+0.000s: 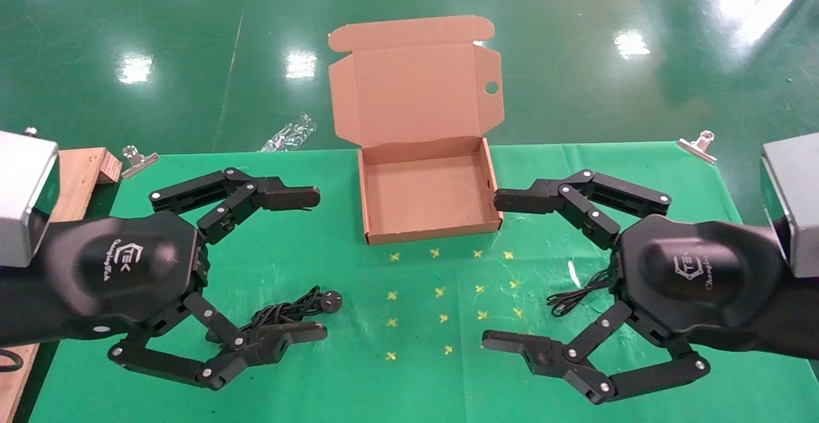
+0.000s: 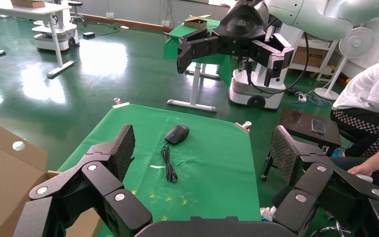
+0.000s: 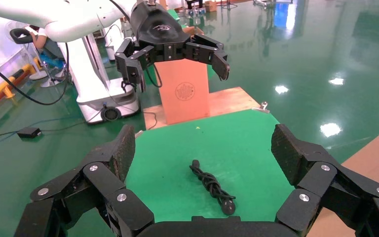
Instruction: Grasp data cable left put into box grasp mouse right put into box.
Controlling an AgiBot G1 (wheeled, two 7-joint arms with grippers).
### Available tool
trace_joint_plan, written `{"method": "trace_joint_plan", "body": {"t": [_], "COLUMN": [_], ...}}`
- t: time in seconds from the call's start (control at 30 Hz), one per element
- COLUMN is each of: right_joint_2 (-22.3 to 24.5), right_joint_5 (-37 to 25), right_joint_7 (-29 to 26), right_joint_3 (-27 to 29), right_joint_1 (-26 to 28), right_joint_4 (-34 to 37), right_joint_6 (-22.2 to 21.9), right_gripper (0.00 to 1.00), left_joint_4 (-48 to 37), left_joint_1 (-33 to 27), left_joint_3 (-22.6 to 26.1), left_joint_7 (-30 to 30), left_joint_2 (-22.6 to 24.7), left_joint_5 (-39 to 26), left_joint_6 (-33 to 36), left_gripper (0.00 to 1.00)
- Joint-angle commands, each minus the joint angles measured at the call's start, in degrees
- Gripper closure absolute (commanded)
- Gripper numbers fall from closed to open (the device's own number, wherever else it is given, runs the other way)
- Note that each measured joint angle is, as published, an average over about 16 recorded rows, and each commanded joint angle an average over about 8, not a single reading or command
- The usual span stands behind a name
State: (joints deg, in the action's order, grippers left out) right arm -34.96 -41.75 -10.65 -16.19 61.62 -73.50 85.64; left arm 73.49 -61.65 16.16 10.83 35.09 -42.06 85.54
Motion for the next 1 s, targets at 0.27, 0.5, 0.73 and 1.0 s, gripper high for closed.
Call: {"method": "trace_joint_plan", "body": {"t": [0.27, 0.5, 0.73, 1.0], "right_joint_2": [0.0, 0.0, 0.0, 0.0], "right_joint_5": [0.0, 0.0, 0.0, 0.0], "right_joint_7": [0.0, 0.0, 0.0, 0.0], "right_joint_3": [0.0, 0.0, 0.0, 0.0], "right_joint_1": [0.0, 0.0, 0.0, 0.0], "right_joint_4": [0.0, 0.0, 0.0, 0.0], "right_joint_6": [0.0, 0.0, 0.0, 0.0], "right_gripper": [0.0, 0.0, 0.0, 0.0], "left_joint_4": [0.0, 0.0, 0.0, 0.0], "left_joint_1": [0.0, 0.0, 0.0, 0.0], "left_joint_3": [0.0, 0.0, 0.0, 0.0], "left_joint_7": [0.0, 0.0, 0.0, 0.0], "left_joint_2": [0.0, 0.0, 0.0, 0.0], "left_joint_5": [0.0, 0.0, 0.0, 0.0], "left_joint_6": [0.0, 0.0, 0.0, 0.0], "left_gripper": [0.0, 0.0, 0.0, 0.0]}}
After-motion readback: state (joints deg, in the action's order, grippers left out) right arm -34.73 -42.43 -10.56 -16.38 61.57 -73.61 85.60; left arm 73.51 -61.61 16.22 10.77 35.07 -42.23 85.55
